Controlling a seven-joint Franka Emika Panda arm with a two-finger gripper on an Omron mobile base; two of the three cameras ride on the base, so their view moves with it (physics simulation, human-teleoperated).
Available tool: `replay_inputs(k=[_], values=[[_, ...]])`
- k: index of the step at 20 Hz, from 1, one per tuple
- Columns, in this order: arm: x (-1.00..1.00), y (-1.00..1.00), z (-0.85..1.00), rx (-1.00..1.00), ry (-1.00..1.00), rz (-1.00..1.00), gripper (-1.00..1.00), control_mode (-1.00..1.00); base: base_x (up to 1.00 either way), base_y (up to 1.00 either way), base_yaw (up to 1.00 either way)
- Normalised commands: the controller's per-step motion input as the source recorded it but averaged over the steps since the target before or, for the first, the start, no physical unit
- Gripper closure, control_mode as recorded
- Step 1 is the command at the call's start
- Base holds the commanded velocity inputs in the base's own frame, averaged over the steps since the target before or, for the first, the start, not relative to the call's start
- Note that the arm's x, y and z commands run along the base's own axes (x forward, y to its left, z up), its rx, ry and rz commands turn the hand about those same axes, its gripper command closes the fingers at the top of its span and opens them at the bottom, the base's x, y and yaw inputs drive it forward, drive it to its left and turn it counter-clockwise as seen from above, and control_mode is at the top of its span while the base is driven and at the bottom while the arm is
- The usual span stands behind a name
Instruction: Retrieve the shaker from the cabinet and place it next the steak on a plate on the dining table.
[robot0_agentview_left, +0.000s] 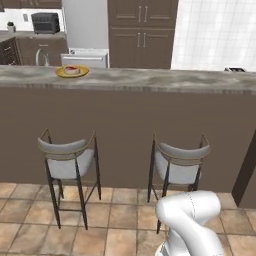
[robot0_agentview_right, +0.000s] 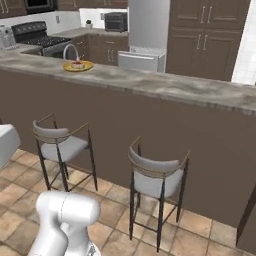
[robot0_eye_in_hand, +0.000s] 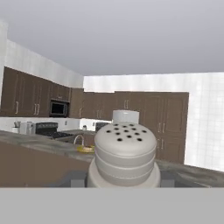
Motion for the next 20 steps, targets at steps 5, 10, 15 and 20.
replay_inputs(k=[5, 10, 15, 20], values=[[0.00, 0.00, 0.00, 0.00, 0.00, 0.00, 1.00, 1.00, 0.46, 1.00, -0.24], [0.00, 0.00, 0.00, 0.00, 0.00, 0.00, 1.00, 1.00, 0.35, 1.00, -0.23], [0.00, 0.00, 0.00, 0.00, 0.00, 0.00, 1.00, 1.00, 0.38, 1.00, -0.23], [0.00, 0.00, 0.00, 0.00, 0.00, 0.00, 1.00, 1.00, 0.66, 1.00, -0.22]])
